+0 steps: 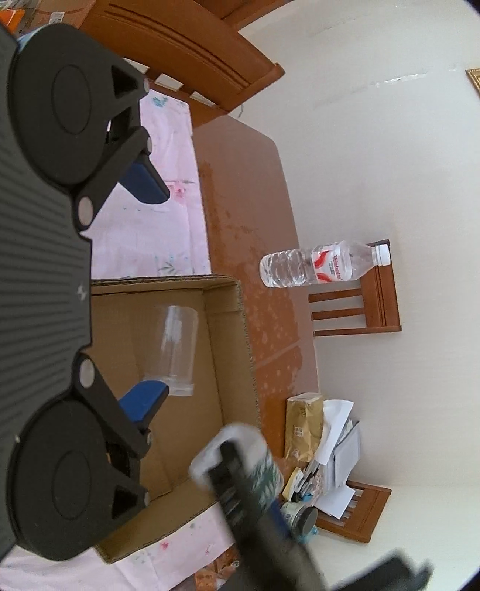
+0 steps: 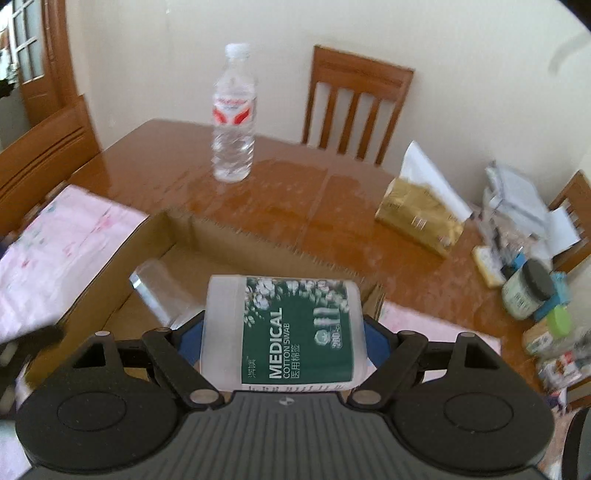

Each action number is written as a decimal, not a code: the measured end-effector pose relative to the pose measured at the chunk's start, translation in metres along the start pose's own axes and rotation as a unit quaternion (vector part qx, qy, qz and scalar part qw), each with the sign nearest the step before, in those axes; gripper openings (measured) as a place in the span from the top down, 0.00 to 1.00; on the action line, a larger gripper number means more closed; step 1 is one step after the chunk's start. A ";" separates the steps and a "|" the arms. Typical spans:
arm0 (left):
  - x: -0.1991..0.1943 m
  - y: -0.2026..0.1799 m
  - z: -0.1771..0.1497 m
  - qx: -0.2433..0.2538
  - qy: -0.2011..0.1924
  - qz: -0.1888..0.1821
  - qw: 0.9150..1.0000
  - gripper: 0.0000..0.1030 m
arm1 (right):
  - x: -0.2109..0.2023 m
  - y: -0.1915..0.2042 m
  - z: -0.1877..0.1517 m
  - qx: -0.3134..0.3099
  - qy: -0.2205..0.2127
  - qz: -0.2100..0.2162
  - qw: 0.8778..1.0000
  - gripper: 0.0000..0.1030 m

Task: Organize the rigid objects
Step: 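Carry the jar and swab tub into the cardboard box and release both, then grasp the correction tape with left tool while right tool grasps the gold capsule bottle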

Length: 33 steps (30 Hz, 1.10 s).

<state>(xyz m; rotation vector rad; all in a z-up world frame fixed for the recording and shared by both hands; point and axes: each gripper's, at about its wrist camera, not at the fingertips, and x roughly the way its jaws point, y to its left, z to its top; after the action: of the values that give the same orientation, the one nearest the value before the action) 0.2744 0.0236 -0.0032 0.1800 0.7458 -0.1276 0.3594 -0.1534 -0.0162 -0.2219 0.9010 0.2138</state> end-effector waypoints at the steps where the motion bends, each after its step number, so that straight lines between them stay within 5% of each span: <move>1: -0.002 0.001 -0.002 -0.001 0.001 0.001 1.000 0.01 | 0.002 0.002 0.003 -0.005 0.002 -0.015 1.000 0.00; 15: -0.015 0.010 -0.039 -0.008 0.030 0.003 1.000 0.01 | -0.040 0.013 -0.038 0.011 -0.010 -0.002 1.000 0.00; 33: -0.078 -0.034 -0.117 -0.036 0.089 0.056 0.994 0.01 | -0.084 0.043 -0.180 -0.004 0.037 0.097 0.995 0.00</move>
<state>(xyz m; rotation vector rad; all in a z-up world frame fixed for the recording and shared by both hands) 0.1344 0.0188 -0.0385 0.1645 0.9139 0.0218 0.1623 -0.1703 -0.0625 -0.1514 0.9960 0.3913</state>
